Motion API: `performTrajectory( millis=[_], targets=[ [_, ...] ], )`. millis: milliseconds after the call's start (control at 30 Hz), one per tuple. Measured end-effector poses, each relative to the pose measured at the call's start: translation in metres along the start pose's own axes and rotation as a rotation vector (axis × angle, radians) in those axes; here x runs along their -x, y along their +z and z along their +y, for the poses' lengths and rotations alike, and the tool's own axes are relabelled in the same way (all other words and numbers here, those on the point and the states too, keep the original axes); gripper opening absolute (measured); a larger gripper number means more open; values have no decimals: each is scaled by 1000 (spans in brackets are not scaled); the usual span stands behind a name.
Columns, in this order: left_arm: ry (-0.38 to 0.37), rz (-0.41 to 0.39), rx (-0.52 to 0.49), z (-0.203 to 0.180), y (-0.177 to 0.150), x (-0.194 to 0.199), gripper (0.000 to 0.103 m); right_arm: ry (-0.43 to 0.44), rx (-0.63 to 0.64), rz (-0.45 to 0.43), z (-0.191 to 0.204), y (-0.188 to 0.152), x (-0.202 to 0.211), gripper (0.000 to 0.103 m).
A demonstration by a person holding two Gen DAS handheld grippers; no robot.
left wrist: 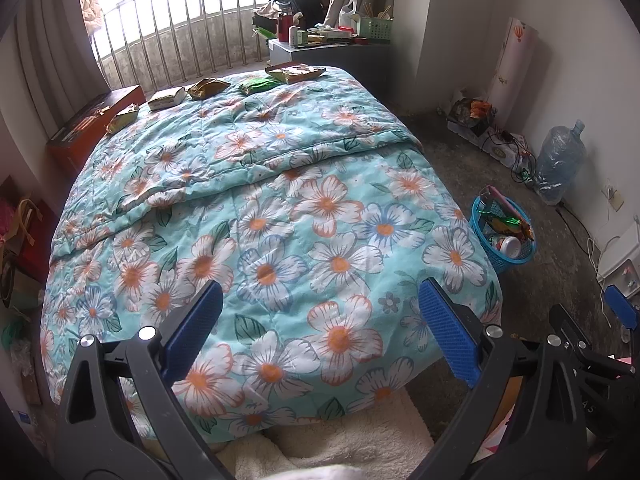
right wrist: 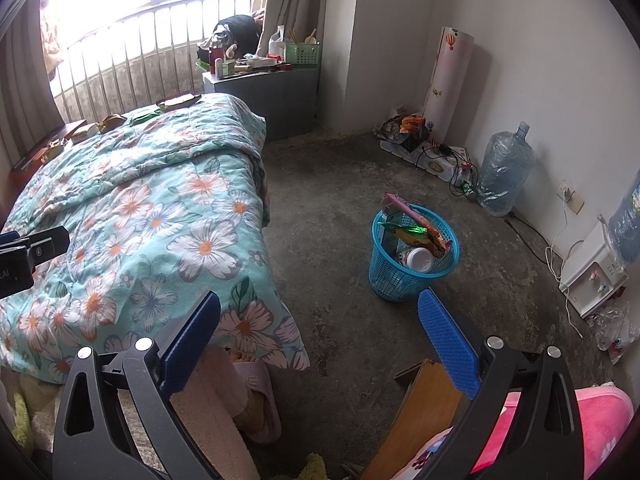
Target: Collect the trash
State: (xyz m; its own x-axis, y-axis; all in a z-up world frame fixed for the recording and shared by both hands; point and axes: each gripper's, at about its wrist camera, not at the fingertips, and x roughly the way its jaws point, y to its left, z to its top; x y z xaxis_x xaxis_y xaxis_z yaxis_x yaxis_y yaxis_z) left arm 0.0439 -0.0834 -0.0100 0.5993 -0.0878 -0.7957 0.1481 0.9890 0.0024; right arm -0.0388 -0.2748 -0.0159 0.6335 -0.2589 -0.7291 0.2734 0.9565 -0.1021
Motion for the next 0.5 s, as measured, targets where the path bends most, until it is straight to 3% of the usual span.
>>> performTrajectory(
  millis=[500],
  targets=[
    [1, 0, 2, 0, 0, 0, 94, 6, 0, -1, 3, 1, 1, 96]
  ],
)
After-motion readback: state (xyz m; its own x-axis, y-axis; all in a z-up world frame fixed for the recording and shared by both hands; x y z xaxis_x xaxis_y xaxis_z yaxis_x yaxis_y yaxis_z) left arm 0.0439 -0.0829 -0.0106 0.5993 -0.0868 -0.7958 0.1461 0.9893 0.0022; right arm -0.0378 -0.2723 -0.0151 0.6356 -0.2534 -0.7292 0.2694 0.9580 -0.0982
